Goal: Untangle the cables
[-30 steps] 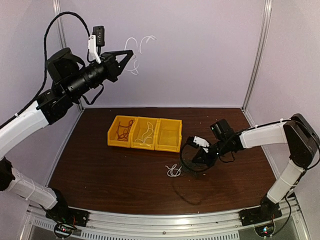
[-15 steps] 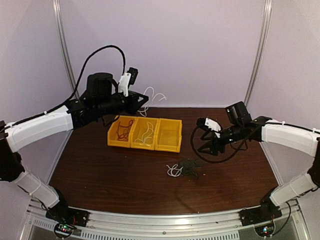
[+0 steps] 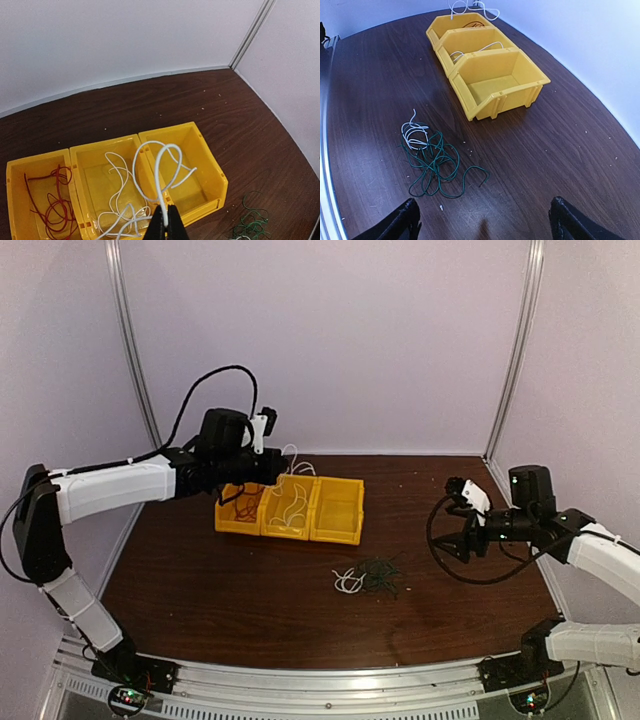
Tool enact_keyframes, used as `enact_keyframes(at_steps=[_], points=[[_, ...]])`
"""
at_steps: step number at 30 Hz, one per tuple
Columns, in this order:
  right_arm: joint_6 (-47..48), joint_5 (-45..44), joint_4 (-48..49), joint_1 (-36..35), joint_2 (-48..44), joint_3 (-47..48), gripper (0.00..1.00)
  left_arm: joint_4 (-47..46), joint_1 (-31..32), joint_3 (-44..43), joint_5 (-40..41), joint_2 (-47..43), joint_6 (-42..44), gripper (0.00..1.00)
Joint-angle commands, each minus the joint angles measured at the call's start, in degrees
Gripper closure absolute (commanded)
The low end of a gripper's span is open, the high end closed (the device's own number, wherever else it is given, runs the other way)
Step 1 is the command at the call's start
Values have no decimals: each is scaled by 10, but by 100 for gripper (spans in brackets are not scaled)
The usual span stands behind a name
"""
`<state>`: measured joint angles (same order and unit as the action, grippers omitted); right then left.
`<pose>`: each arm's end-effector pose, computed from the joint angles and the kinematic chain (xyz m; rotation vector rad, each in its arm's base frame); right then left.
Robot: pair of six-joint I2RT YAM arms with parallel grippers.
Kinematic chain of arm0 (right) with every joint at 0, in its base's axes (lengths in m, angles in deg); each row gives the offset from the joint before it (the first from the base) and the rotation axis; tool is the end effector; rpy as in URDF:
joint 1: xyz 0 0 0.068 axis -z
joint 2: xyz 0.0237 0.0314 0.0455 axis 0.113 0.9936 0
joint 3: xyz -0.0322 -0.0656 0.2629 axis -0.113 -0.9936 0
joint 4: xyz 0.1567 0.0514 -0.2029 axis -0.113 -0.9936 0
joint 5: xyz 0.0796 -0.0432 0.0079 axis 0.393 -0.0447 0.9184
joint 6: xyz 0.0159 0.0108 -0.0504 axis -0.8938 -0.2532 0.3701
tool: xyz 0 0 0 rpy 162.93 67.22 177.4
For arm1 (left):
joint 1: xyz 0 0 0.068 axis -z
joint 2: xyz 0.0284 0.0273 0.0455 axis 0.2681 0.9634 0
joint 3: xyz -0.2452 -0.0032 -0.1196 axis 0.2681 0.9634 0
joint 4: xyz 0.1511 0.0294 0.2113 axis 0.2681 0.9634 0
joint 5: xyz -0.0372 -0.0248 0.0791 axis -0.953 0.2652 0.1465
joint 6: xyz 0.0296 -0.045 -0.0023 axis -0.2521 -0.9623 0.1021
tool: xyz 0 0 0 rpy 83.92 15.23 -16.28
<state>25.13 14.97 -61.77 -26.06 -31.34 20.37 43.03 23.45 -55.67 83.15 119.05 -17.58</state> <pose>0.1819 0.0865 0.2605 -1.1357 1.7505 0.5899 0.2948 -0.2394 0.3029 0.2744 2.0610 -0.7126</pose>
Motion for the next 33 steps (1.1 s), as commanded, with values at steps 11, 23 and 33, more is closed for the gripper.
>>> enact_keyframes(at_steps=[11,23,33], points=[[11,-29,43,21,-8,-18,10,-2,-17,-72,91,181,-71,100],[19,-30,41,25,-8,-20,10,-52,-18,-121,29,273,-67,90],[37,-16,36,26,-8,-24,11,-8,-18,-106,49,216,-60,52]])
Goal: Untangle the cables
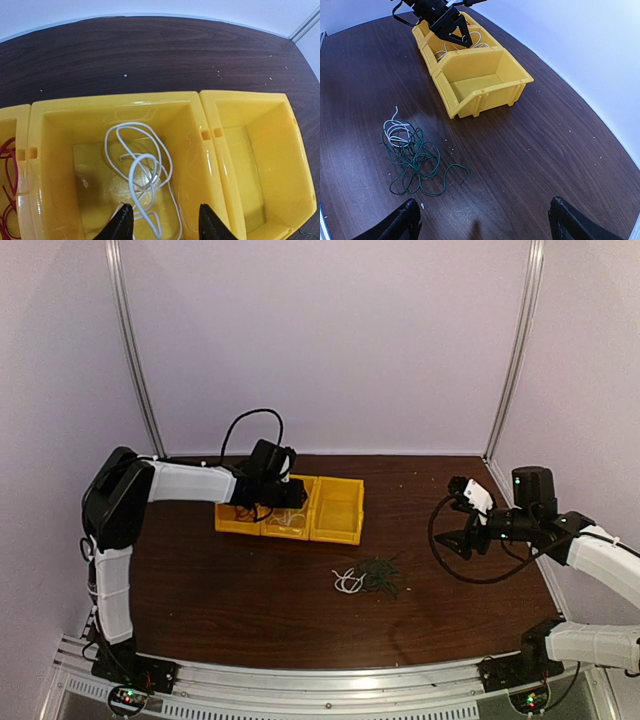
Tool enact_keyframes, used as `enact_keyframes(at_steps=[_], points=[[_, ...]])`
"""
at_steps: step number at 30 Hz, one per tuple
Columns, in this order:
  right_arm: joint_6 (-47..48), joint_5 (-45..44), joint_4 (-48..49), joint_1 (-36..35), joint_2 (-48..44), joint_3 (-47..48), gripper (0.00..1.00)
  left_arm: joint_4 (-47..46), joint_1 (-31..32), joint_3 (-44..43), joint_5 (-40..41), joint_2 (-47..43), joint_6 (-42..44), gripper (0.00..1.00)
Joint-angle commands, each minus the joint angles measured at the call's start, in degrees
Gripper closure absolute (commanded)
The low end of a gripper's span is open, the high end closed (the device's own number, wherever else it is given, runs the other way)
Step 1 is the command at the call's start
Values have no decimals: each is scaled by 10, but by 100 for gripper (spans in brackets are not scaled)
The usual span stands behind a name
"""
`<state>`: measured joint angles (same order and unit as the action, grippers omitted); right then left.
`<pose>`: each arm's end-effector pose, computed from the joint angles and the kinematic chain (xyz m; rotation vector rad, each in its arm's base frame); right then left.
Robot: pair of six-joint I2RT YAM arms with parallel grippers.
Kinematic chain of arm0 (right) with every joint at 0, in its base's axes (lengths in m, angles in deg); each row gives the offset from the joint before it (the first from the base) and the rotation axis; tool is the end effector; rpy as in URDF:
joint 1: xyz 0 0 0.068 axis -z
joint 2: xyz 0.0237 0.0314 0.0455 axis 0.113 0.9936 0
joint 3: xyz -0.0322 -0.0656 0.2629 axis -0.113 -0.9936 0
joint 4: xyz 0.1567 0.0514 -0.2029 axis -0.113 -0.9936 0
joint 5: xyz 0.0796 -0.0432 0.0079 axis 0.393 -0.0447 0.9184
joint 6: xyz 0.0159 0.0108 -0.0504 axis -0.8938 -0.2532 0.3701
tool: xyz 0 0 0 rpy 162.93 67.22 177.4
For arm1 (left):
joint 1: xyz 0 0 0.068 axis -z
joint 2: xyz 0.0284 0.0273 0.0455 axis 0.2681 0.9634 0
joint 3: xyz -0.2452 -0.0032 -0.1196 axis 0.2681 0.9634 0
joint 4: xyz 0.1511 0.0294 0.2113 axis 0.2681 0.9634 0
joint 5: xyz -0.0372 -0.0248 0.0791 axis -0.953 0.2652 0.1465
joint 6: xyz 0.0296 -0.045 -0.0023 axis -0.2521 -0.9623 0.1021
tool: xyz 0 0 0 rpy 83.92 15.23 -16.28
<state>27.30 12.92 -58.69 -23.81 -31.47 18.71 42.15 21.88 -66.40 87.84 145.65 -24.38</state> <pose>0.1867 0.0787 0.2554 -1.1121 1.7361 0.4959 0.3701 -0.2803 0.1790 0.0902 2.3245 -0.5508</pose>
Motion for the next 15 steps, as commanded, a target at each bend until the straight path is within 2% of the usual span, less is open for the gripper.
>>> enact_keyframes(at_steps=[1,4,9,12,15], points=[[20,7,4,4,-5,-8,12,1,-1,10,4,-63,9,50],[27,15,0,4,7,-4,13,-8,5,31,14,-111,24,46],[48,38,-20,1,27,7,16,-25,28,81,27,-199,55,44],[65,44,-41,-16,51,19,17,-114,56,170,-27,-271,97,45],[69,28,-49,-49,90,38,18,-198,88,255,-117,-313,117,46]])
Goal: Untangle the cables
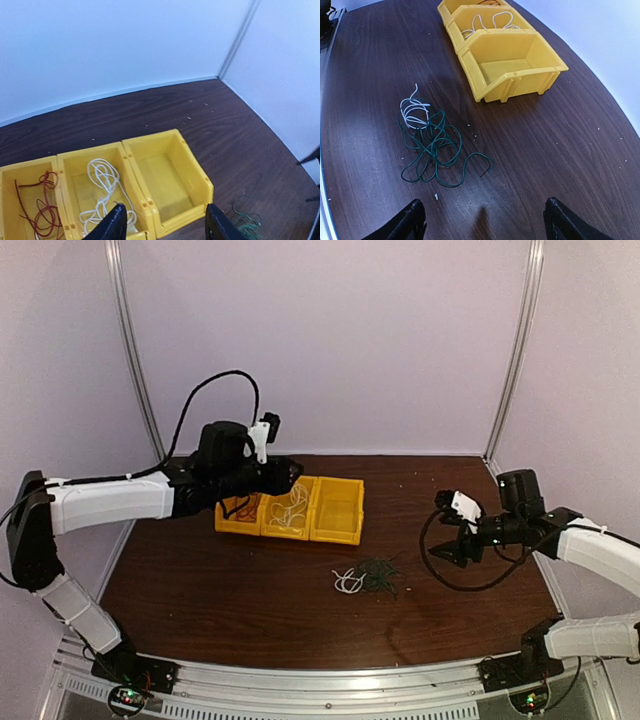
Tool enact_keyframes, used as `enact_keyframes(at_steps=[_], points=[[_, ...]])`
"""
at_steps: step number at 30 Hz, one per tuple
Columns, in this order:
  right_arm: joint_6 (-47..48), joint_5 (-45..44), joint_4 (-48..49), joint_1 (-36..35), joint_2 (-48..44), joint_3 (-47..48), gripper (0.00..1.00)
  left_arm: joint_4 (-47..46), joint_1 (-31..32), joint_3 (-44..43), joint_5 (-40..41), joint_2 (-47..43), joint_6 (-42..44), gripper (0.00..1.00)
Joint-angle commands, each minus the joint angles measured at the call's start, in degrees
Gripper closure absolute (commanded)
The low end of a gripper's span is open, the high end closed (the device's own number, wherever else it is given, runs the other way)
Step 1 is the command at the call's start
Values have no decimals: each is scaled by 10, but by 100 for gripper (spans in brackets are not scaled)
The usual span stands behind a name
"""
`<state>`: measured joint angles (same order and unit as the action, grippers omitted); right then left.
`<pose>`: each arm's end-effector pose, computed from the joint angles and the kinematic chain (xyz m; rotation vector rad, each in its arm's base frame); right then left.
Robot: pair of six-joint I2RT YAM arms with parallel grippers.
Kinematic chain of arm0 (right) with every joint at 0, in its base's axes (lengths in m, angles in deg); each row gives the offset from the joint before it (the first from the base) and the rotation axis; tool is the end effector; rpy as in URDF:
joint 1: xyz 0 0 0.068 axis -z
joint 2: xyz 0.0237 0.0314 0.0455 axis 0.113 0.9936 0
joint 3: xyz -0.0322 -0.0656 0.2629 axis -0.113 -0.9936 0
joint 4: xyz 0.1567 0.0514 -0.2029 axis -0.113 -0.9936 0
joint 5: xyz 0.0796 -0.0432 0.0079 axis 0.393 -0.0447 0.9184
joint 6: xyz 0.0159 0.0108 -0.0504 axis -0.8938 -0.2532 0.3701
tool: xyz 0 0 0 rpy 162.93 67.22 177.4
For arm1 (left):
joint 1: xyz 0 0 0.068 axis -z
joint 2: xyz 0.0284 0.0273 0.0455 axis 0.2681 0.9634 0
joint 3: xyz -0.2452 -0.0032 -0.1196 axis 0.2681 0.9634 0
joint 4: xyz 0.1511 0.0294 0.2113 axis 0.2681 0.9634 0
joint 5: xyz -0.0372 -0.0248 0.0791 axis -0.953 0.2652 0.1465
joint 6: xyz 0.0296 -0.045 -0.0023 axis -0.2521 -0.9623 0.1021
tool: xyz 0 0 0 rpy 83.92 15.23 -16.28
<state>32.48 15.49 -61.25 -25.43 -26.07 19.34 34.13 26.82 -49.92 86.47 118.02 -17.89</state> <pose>0.1935 0.0885 0.2382 -1.2471 1.7593 0.5556 0.2780 -0.2515 0.2899 0.2784 1.9837 -0.7308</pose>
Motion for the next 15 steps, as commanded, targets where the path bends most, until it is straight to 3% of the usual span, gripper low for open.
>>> enact_keyframes(at_steps=[1,4,9,15], points=[[20,-7,-26,-46,51,38,18,-135,51,113,-127,-43,65,46],[32,-30,-35,-87,103,63,19,-137,83,144,-167,-37,101,46],[30,-36,-31,-123,191,112,20,-96,86,145,-156,19,8,47],[35,-37,-30,-138,305,159,22,-173,86,175,-197,68,-83,47]])
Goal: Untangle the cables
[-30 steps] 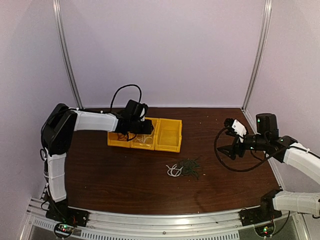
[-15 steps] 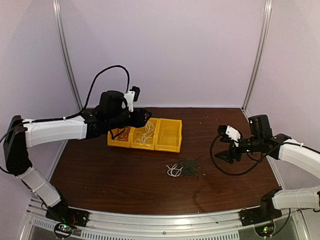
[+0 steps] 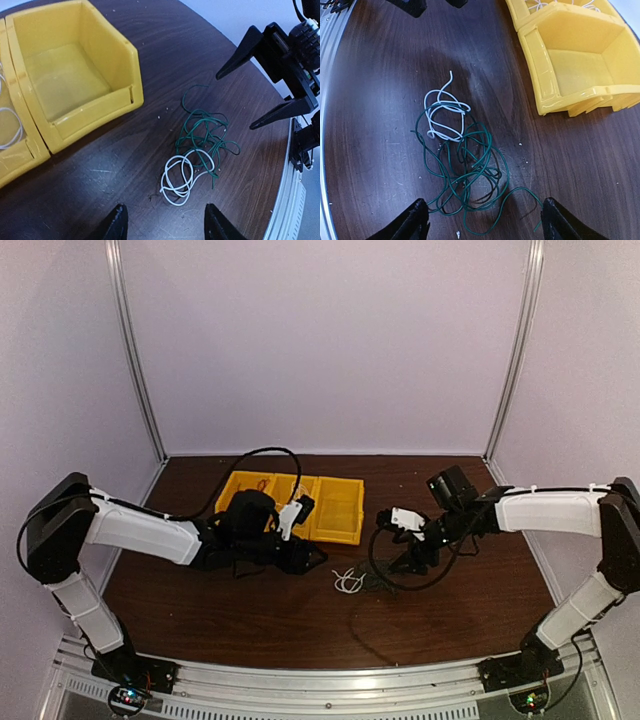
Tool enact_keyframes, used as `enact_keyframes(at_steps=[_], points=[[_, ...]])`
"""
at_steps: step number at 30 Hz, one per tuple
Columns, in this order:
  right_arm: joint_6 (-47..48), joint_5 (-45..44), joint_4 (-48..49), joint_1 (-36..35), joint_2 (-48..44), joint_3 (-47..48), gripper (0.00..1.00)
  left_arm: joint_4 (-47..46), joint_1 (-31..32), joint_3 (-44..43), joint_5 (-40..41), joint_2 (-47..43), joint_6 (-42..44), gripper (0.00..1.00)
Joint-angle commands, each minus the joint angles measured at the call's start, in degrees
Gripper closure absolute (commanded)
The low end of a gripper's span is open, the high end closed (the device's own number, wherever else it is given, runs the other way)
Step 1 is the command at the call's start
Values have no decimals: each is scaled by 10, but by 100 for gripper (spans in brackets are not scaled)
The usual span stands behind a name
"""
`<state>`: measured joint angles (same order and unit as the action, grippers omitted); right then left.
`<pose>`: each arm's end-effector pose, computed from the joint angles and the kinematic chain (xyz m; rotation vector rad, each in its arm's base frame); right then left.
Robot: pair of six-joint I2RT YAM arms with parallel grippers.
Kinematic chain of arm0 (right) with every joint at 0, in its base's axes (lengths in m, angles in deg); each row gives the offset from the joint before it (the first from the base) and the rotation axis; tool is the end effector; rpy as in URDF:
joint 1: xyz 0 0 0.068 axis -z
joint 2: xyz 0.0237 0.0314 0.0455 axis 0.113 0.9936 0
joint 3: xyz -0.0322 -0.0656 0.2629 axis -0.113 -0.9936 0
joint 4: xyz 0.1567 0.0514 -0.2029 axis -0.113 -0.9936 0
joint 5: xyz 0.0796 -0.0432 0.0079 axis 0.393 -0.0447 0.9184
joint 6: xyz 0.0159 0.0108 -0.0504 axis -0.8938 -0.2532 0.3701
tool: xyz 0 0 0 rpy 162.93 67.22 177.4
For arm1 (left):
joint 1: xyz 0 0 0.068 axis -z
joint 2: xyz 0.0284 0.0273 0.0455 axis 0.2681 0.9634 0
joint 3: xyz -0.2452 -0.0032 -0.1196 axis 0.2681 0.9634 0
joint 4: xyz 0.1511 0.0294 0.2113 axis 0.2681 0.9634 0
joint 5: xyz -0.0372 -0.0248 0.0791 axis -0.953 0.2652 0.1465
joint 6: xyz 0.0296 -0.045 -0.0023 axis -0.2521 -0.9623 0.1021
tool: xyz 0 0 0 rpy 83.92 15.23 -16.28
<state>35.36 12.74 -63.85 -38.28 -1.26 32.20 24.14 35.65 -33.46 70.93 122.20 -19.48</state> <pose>0.2345 0.1683 0.2055 -1.5523 1.8502 0.6845 0.2139 -0.2789 0.1869 0.6351 2.1939 -1.0070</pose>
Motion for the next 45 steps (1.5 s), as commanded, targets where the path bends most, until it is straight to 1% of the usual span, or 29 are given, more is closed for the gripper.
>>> enact_keyframes(at_steps=[1,4,6,9,14,21,23,26,30,36,37,38,40,42,44,45], points=[[5,-10,-2,-11,69,35,23,-79,-2,8,-50,38,-75,47],[-2,-20,15,-19,94,40,23,-92,-2,-4,-68,74,-97,47],[-5,-43,20,-25,106,47,24,-99,-2,-10,-74,95,-105,48],[-6,-53,19,-28,124,57,25,-106,-3,-18,-80,126,-115,51],[-6,-60,30,-33,140,47,26,-140,-3,-16,-91,149,-126,61],[-7,-62,35,-34,138,43,27,-212,-4,-15,-130,177,-157,69],[-7,-62,35,-34,139,43,27,-222,-5,-19,-133,183,-161,74],[-7,-61,35,-34,141,42,28,-236,-8,-21,-130,187,-166,87],[-8,-62,36,-34,142,40,28,-238,-12,-27,-139,193,-168,100],[-4,-60,34,-34,150,37,30,-243,-13,-20,-142,188,-163,100],[-3,-59,32,-33,153,37,33,-242,-14,-19,-142,183,-161,100],[-1,-57,30,-34,157,37,38,-238,-16,-18,-142,175,-158,100],[4,-50,19,-34,167,42,58,-216,-19,-17,-133,139,-140,100],[6,-47,11,-34,179,45,81,-169,-23,-25,-120,93,-111,100],[6,-52,10,-34,189,46,98,-102,-29,-49,-100,46,-78,100],[6,-57,9,-33,194,47,100,-67,-33,-61,-87,24,-62,100]])
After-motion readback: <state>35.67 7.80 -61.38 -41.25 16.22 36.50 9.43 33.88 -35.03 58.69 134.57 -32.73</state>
